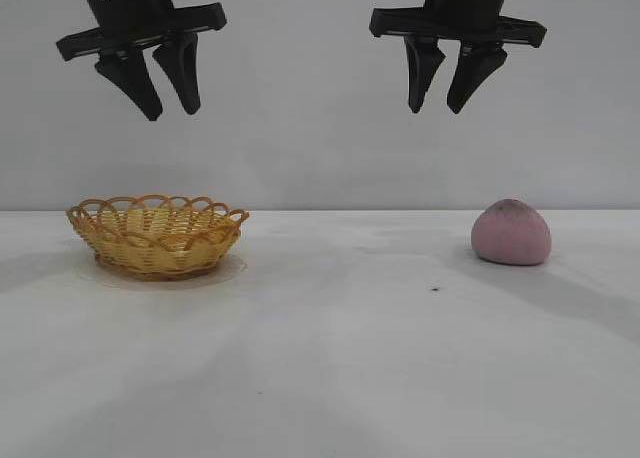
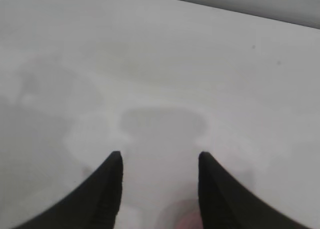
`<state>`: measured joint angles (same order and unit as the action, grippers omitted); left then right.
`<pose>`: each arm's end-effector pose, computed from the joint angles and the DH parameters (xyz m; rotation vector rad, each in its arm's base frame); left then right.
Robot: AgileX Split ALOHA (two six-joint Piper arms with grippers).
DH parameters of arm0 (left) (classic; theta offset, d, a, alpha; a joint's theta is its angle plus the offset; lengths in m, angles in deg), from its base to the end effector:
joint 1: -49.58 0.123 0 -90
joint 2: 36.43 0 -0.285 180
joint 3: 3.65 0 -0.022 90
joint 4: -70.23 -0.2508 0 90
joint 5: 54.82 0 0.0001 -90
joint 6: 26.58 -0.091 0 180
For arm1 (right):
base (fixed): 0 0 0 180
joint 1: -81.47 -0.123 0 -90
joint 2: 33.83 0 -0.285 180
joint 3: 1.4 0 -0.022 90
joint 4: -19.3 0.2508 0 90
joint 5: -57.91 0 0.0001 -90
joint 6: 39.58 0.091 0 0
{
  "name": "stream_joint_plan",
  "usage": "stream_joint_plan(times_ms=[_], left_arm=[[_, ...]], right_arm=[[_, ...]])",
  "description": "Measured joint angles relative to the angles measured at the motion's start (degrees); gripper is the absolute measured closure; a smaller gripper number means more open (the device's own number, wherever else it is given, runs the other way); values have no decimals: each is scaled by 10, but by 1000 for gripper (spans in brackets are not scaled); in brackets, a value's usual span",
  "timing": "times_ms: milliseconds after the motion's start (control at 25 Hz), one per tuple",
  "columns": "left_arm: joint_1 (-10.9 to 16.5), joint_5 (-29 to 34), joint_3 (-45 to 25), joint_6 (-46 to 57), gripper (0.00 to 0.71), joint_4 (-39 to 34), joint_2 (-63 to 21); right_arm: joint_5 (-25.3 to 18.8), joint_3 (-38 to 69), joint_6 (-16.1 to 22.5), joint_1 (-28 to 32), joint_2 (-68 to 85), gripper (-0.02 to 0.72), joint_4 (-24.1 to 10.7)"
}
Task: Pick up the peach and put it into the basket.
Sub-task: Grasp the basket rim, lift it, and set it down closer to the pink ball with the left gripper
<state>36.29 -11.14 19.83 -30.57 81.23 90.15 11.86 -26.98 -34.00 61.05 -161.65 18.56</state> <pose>0.4538 -0.1195 0.2414 0.2587 2.5517 -0.2848 0.4429 0.1640 0.2390 -0.3433 2.5729 0.1509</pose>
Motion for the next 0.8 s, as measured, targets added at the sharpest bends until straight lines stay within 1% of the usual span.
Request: stream_joint_plan(times_ms=[320,600,800], left_arm=[[0,9,0,0,415,-6,0],[0,59,0,0,415,-105,13],[10,81,0,-1,415,-131,56]], right_arm=[[0,0,0,0,0,412,1],[0,0,0,0,0,412,1],[-1,0,0,0,0,412,1]])
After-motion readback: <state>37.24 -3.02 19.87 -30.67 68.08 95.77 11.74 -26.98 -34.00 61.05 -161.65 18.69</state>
